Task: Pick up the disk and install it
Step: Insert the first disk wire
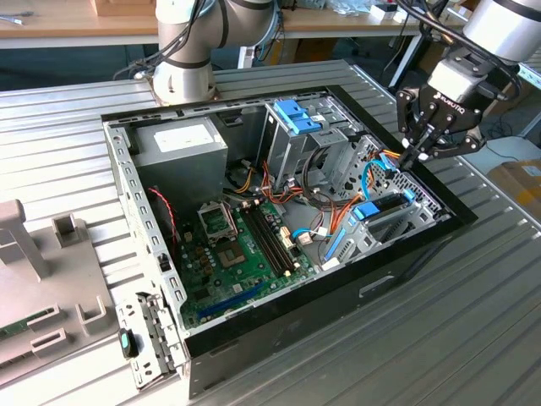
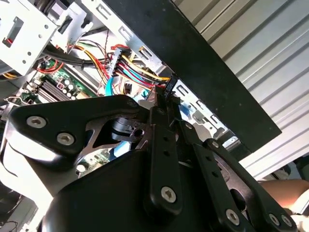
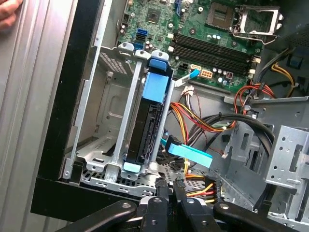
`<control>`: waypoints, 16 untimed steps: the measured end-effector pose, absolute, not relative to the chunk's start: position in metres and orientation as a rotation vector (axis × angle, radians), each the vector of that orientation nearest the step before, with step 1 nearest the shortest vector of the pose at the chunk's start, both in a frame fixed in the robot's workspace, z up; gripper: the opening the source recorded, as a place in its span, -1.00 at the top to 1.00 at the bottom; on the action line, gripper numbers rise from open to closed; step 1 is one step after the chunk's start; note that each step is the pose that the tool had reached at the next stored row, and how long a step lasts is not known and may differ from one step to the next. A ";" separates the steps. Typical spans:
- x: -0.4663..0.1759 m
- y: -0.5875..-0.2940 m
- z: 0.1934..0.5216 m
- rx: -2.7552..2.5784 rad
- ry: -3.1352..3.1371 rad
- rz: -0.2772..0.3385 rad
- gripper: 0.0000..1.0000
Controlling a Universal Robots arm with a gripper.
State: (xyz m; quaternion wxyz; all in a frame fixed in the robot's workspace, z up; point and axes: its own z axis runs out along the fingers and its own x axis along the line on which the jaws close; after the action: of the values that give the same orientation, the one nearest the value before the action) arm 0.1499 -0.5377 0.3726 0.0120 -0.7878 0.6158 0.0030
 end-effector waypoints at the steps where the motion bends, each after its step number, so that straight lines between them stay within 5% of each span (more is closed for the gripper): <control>1: 0.150 -0.538 0.372 -2.442 1.914 0.027 0.67; 16: 0.150 -0.539 0.373 -2.339 2.023 0.034 0.67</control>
State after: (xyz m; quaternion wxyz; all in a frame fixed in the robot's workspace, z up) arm 0.1497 -0.5391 0.3725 0.0243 -0.7560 0.6540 0.0110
